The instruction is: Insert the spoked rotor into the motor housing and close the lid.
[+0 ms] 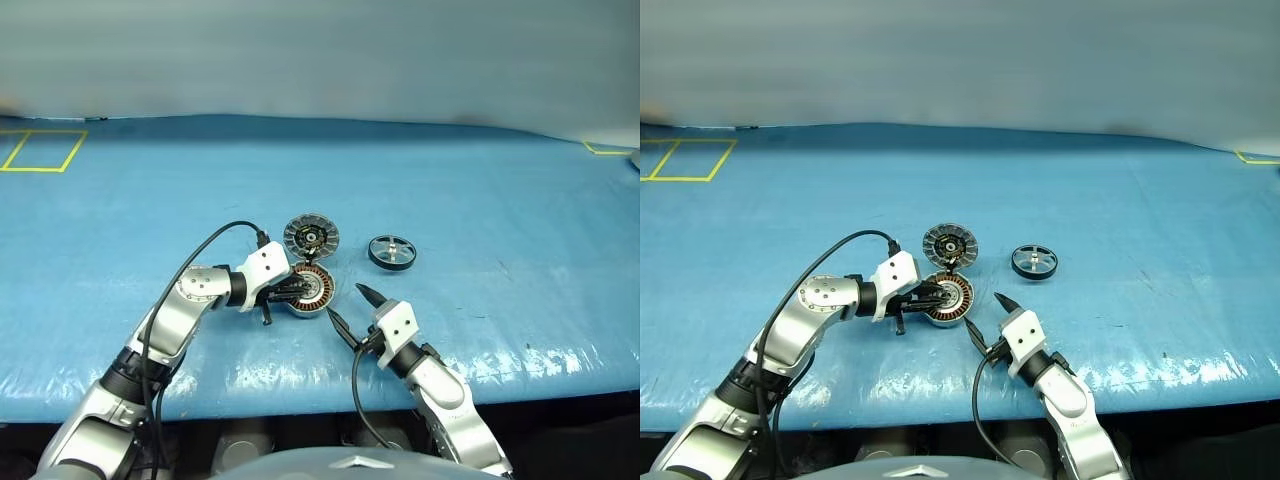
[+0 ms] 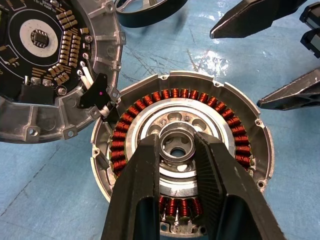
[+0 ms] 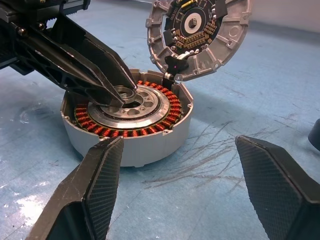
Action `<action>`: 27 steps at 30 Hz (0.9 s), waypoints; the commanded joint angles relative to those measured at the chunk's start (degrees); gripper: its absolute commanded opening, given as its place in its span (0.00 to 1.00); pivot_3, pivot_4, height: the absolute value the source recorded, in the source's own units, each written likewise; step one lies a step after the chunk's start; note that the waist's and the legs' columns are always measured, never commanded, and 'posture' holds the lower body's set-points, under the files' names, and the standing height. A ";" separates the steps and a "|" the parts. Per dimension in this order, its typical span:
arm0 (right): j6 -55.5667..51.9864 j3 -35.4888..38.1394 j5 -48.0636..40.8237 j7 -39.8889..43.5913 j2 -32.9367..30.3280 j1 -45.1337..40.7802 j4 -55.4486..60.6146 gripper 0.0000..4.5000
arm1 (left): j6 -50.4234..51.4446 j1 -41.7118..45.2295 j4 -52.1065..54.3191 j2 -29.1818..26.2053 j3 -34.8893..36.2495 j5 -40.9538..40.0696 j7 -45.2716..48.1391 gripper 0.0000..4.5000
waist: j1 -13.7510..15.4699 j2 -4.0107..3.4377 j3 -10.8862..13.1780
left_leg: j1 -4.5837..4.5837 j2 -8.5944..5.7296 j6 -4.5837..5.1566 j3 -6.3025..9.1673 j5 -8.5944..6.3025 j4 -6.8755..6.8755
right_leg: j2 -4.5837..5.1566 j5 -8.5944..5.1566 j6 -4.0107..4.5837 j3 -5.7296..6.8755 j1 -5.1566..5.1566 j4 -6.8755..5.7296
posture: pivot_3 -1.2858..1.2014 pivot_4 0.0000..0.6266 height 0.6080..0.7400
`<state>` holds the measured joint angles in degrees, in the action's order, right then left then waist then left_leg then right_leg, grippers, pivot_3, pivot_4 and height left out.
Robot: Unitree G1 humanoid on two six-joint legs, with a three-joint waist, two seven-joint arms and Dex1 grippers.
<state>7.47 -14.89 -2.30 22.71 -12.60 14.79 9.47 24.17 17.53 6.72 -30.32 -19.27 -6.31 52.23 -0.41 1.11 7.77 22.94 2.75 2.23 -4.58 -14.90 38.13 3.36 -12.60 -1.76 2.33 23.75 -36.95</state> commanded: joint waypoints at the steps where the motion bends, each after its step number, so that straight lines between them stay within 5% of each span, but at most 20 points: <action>1: 0.77 -0.05 0.20 -0.01 0.09 -0.24 1.12 0.84 | -1.32 1.22 0.10 0.74 -0.22 0.25 0.16 0.15 | 0.00 0.00 0.00 | 0.00 0.00 0.00 0.00 0.00 0.00 | 0.00 0.00 0.00 0.00 0.00 0.00 | 0.52 0.24 1.00; 18: 0.29 -0.47 0.40 -0.24 -0.11 -0.03 1.12 0.84 | -0.92 1.42 -0.48 0.87 -0.24 0.46 1.14 0.15 | 0.00 0.00 0.00 | 0.00 -0.03 0.01 0.03 0.01 0.05 | 0.00 0.02 -0.04 -0.02 -0.02 -0.02 | 0.52 0.24 1.00; 27: 0.15 -0.46 0.16 -0.05 -0.27 0.36 1.64 0.84 | -0.41 -0.68 4.21 2.62 3.57 -5.72 1.47 0.81 | -0.01 0.01 0.00 | 0.01 -0.03 0.02 0.04 0.00 0.05 | 0.01 0.03 -0.04 -0.03 -0.03 -0.02 | 0.52 0.24 1.00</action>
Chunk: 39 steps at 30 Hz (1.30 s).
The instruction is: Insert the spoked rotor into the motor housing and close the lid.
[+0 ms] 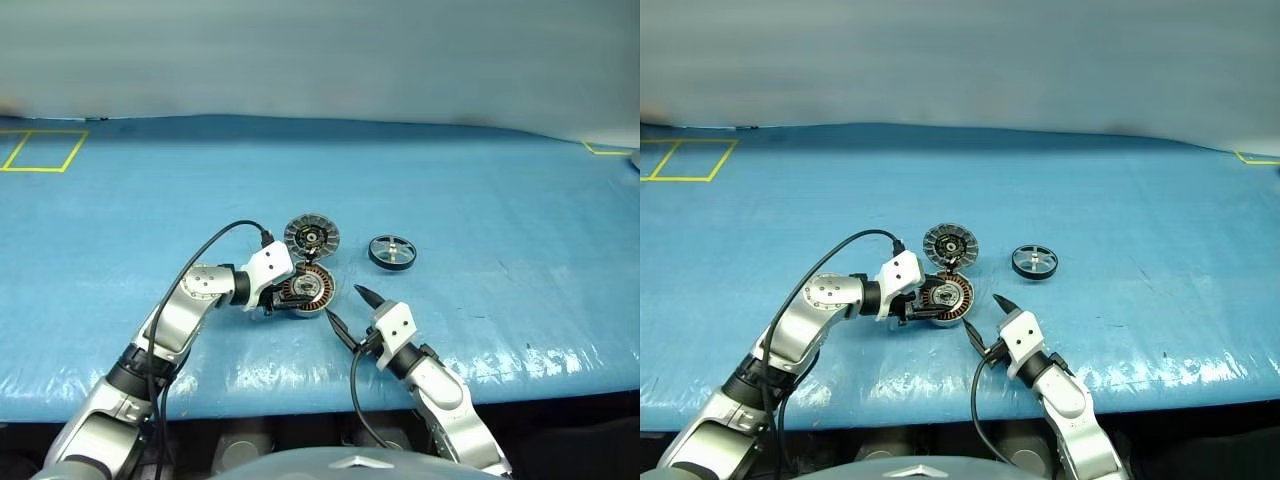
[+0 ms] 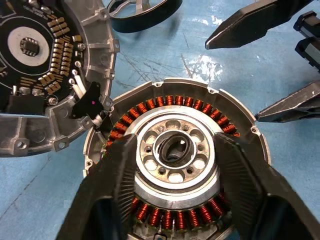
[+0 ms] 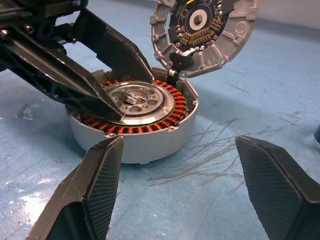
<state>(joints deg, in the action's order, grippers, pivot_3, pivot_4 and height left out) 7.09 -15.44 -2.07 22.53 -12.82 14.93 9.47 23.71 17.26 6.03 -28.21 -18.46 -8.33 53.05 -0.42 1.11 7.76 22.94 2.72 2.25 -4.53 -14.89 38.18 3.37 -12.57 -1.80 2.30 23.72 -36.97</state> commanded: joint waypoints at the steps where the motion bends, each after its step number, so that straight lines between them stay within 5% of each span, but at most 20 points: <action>1: 0.50 0.19 -0.19 0.18 -0.10 0.28 1.81 0.84 | 0.23 -0.80 5.84 0.26 3.25 -4.69 1.04 0.81 | -0.01 0.00 0.00 | 0.00 0.00 0.00 0.00 0.00 0.00 | 0.00 0.01 0.01 0.00 0.00 0.00 | 0.52 0.24 1.00; 4: 0.24 0.63 -0.69 0.42 -0.46 0.47 2.64 0.84 | 1.56 -2.06 9.31 0.05 5.29 -8.31 1.26 0.77 | -0.02 0.00 0.00 | -0.01 0.01 -0.01 0.01 0.00 0.00 | 0.00 0.01 0.01 0.00 0.00 -0.01 | 0.52 0.24 1.00; 9: -3.08 2.16 -0.71 -0.75 -1.14 0.29 5.63 0.84 | 4.68 -5.87 15.32 -0.12 9.73 -13.72 -1.10 0.43 | -0.09 -0.01 0.00 | -0.01 0.01 0.00 0.01 0.00 0.01 | 0.02 0.00 0.00 -0.01 -0.01 -0.01 | 0.52 0.24 1.00; 15: -13.05 3.98 0.22 -2.86 -2.09 -1.04 13.31 0.84 | -2.75 -15.11 17.32 1.69 13.34 -10.05 -8.71 0.00 | -0.02 -0.01 0.00 | -0.03 0.01 -0.01 0.02 0.01 0.01 | 0.03 0.02 0.02 -0.01 -0.02 -0.02 | 0.52 0.24 1.00; 21: -29.39 3.38 -5.02 5.01 -7.95 -9.47 20.87 0.84 | -18.21 -28.95 16.61 6.64 13.44 -6.06 -13.47 0.00 | -0.22 -0.04 -0.01 | -0.04 -0.02 0.05 -0.10 -0.02 0.04 | 0.15 0.14 0.16 0.00 -0.02 0.01 | 0.52 0.24 1.00; 26: -40.63 -0.39 -3.65 8.40 -12.73 -17.87 21.36 0.57 | -26.61 -35.47 13.85 9.40 12.41 -4.36 -14.75 0.00 | 0.67 -0.07 0.01 | -0.07 0.01 0.07 0.06 -0.02 0.05 | 0.13 0.12 0.26 0.17 0.17 0.04 | 0.52 0.24 1.00; 33: -53.36 -5.23 -4.93 10.72 -11.40 -31.40 16.93 0.03 | -39.06 -39.69 6.09 12.02 11.46 -1.12 -16.44 0.00 | 0.40 -0.12 0.03 | 0.03 -0.01 0.09 -0.04 -0.03 0.03 | 0.17 0.14 0.27 0.16 0.09 0.04 | 0.52 0.24 1.00; 39: -54.36 -8.17 -4.57 12.40 -9.74 -37.58 11.15 0.00 | -43.55 -40.03 1.49 12.86 11.18 0.18 -17.99 0.00 | 0.26 -0.13 0.03 | 0.11 -0.03 0.14 -0.04 -0.06 0.02 | 0.17 0.14 0.27 0.18 0.11 0.06 | 0.52 0.24 1.00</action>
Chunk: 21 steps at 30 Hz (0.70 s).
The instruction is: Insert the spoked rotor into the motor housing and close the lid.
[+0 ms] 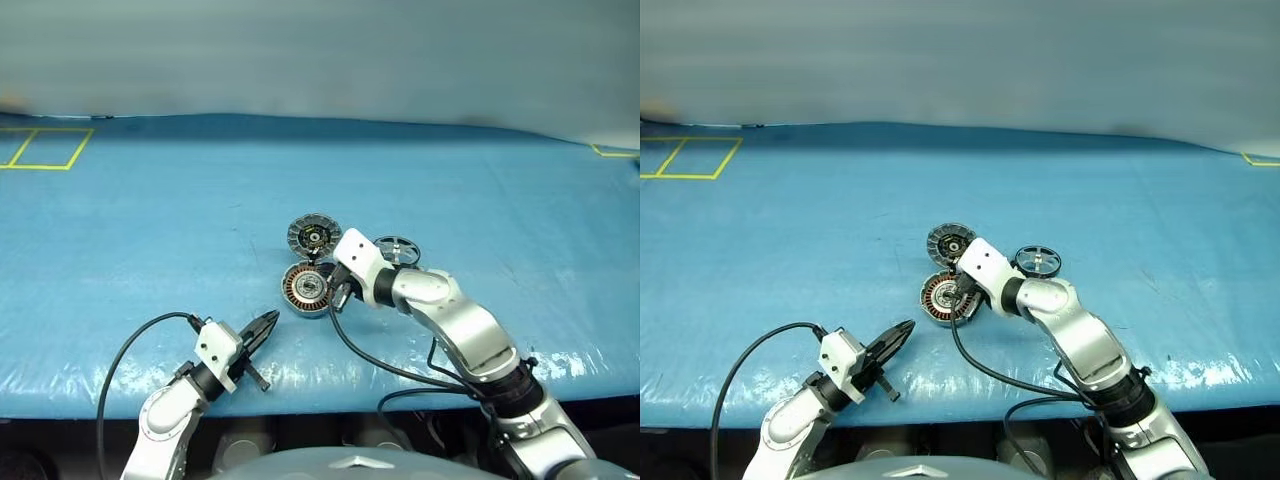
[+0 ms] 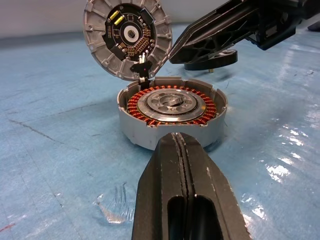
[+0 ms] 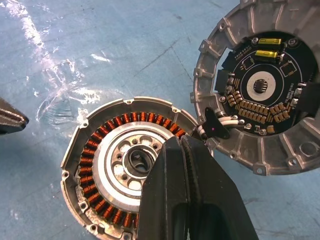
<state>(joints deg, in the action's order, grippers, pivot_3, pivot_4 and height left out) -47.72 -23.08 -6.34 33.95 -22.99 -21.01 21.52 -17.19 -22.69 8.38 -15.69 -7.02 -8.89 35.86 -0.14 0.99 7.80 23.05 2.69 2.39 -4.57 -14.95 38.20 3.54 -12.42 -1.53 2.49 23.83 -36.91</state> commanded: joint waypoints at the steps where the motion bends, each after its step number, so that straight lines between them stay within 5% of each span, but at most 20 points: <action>1: 0.37 -0.66 -0.60 1.31 0.62 -1.87 -1.45 0.00 | -3.01 -0.09 -1.24 0.24 -0.47 0.93 -0.91 0.00 | -0.02 0.00 0.00 | 0.00 -0.01 0.01 0.00 0.00 0.00 | 0.01 0.00 0.00 0.00 0.00 0.00 | 0.52 0.24 1.00; 21: 3.30 -3.31 0.16 2.26 2.88 -0.89 -5.52 0.00 | -0.85 0.85 -0.85 0.16 -1.91 -0.80 -1.04 0.00 | -0.52 -0.03 0.02 | 0.02 0.03 0.01 -0.01 -0.01 -0.01 | 0.00 0.00 -0.02 0.02 0.05 0.00 | 0.52 0.24 1.00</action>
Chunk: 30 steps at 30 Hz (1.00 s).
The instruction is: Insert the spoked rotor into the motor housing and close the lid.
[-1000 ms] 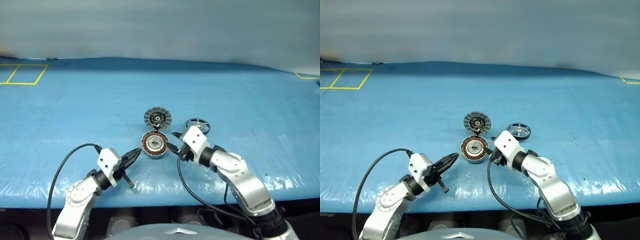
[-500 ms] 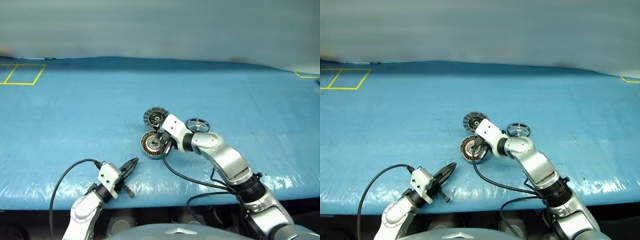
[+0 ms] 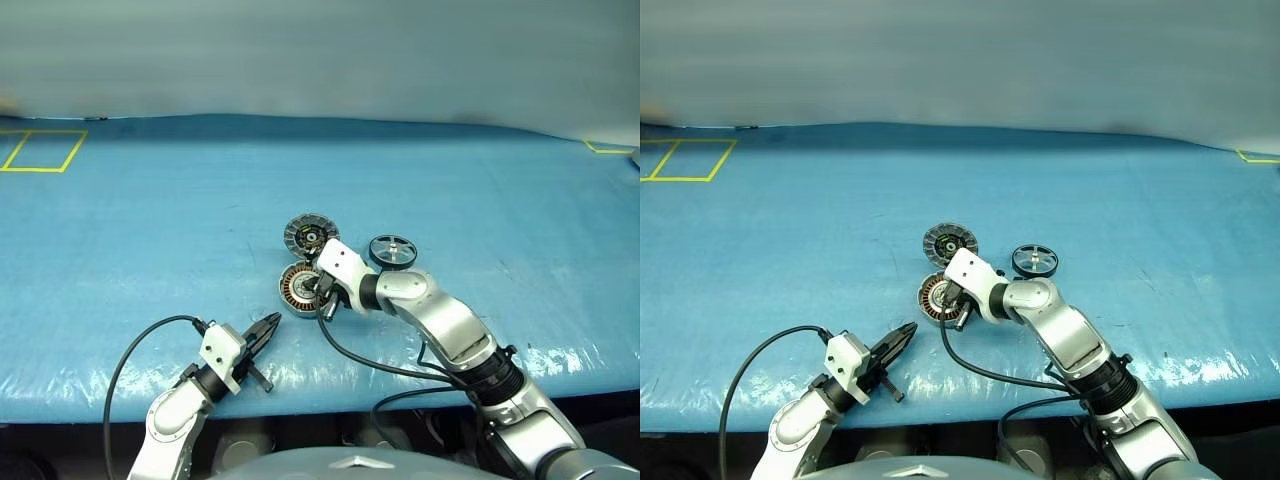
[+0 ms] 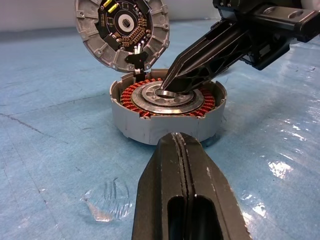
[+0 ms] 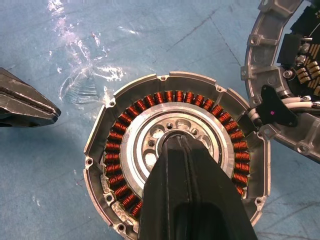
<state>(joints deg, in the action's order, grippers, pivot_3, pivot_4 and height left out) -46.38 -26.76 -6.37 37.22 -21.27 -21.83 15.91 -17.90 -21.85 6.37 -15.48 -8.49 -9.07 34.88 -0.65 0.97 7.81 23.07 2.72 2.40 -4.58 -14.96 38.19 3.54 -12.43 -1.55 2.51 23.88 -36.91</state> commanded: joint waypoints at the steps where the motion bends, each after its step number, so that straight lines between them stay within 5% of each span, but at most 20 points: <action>1: 2.20 0.51 0.37 -1.42 1.60 -0.15 -0.20 0.00 | 0.01 0.07 1.15 -0.05 -0.43 -0.71 -0.06 0.00 | -0.04 -0.01 0.01 | 0.00 0.01 0.00 0.00 0.00 0.00 | 0.00 0.00 0.00 0.00 0.01 0.00 | 0.52 0.24 1.00; 30: -7.66 -1.28 0.78 -1.57 -1.24 -3.60 8.17 0.00 | 0.40 0.45 -0.05 0.12 -0.63 -0.68 0.08 0.00 | -0.03 -0.03 0.01 | 0.58 -0.01 0.01 -0.06 0.01 0.02 | 0.01 0.07 -0.07 -0.02 0.61 -0.02 | 0.52 0.24 1.00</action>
<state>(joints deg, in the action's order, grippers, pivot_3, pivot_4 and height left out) -53.74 -29.63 -4.96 36.04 -22.55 -25.48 21.28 -16.79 -21.34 5.52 -15.53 -8.67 -9.15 34.99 -0.68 0.94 7.82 23.65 2.71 2.41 -4.64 -14.96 38.21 3.55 -12.36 -1.62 2.49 24.49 -36.94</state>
